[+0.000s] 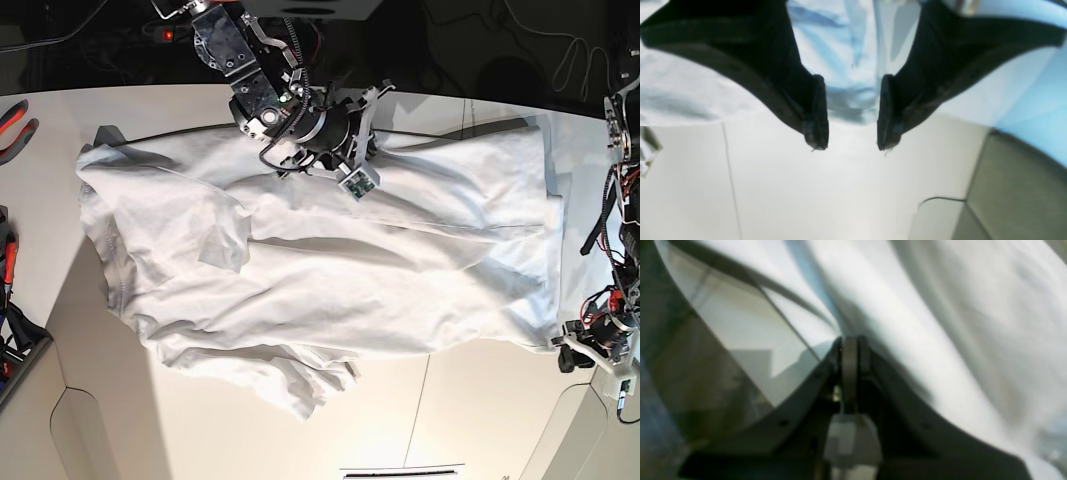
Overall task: Layout the t-shirt on the table in an organized manner, then fold the t-shirt properly
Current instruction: 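Slide the left gripper along the shirt edge toward the right gripper, then grasp the shirt edge with both grippers and pull it taut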
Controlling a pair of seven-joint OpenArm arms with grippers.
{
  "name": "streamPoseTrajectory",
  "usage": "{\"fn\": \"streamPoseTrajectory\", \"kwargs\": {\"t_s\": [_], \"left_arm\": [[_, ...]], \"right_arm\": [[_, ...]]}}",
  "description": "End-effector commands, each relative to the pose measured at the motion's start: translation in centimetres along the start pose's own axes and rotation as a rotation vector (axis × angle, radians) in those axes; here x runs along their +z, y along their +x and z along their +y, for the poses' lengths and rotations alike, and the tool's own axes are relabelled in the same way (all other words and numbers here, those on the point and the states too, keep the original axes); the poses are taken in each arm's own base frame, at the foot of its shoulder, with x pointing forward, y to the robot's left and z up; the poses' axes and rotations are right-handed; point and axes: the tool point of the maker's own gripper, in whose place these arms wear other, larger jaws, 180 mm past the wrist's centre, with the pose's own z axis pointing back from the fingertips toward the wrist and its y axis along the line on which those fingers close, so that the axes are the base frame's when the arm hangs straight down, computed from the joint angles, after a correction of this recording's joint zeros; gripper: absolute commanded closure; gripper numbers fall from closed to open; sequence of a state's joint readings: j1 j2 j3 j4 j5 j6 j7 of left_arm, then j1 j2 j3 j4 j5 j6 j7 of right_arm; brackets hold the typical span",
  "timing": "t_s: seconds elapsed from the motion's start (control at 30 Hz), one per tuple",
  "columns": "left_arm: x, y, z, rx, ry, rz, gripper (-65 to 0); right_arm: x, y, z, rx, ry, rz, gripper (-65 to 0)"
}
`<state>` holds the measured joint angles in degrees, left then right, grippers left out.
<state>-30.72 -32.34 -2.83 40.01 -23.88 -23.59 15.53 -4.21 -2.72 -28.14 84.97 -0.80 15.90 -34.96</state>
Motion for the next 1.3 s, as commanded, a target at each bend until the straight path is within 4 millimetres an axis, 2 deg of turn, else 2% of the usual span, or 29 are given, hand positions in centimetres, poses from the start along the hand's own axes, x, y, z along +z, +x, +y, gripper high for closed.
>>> {"fn": "streamPoseTrajectory", "kwargs": {"t_s": [0.0, 0.07, 0.13, 0.17, 0.23, 0.27, 0.33, 0.43, 0.53, 0.6, 0.7, 0.9, 1.1, 1.17, 1.27], "left_arm": [[0.3, 3.0, 0.1, 0.019, -0.03, -0.058, -27.9], [0.7, 2.8, -2.1, 0.066, -0.163, -0.032, -27.8], [1.7, 2.9, -4.9, 0.118, -0.334, -0.015, -25.3], [2.1, 3.0, -5.4, 0.178, -0.368, -0.003, -21.0], [3.1, 2.6, -6.7, 0.293, -0.456, 0.041, -6.4], [3.8, 2.4, -7.7, 0.343, -0.515, 0.067, 0.0], [5.4, 1.0, -9.5, 0.398, -0.617, 0.14, 0.0], [7.5, -2.4, -11.8, 0.417, -0.719, 0.259, 0.0], [9.6, -6.9, -13.5, 0.391, -0.771, 0.396, 0.0], [10.8, -9.2, -13.8, 0.377, -0.773, 0.438, 0.0], [11.9, -11.2, -13.8, 0.33, -0.738, 0.438, 0.0], [13.3, -14.0, -13.6, 0.058, -0.618, 0.418, 0.0], [13.8, -17.4, -14.0, -0.177, -0.51, 0.413, 0.0], [13.5, -18.9, -13.2, -0.232, -0.439, 0.446, 0.0], [13.7, -20.7, -10.6, -0.304, -0.329, 0.519, 0.0]], "right_arm": [[1.0, 3.9, 0.2, 0.011, 0.006, -0.121, -5.3], [2.7, 6.9, 0.1, 0.031, -0.008, -0.211, -10.7], [4.5, 9.3, -0.1, 0.063, -0.034, -0.281, -12.6], [5.3, 10.1, -0.4, 0.087, -0.058, -0.301, -12.6], [6.5, 11.0, -1.5, 0.147, -0.135, -0.306, -12.5], [7.0, 11.1, -2.4, 0.167, -0.185, -0.298, -10.9], [7.9, 10.7, -5.1, 0.144, -0.303, -0.277, 0.0], [9.3, 9.1, -9.7, 0.081, -0.444, -0.25, 0.0], [11.2, 6.9, -14.6, 0.026, -0.568, -0.212, 0.0], [12.5, 5.4, -17.3, -0.029, -0.613, -0.195, 0.0], [14.1, 3.5, -20.4, -0.146, -0.635, -0.198, 0.0], [15.6, 0.0, -22.8, -0.309, -0.591, -0.208, 0.0], [14.5, -4.8, -24.0, -0.48, -0.499, -0.175, 0.0], [13.8, -6.8, -24.0, -0.529, -0.479, -0.137, 0.0], [12.8, -10.2, -23.9, -0.585, -0.465, -0.045, 0.0]]}}
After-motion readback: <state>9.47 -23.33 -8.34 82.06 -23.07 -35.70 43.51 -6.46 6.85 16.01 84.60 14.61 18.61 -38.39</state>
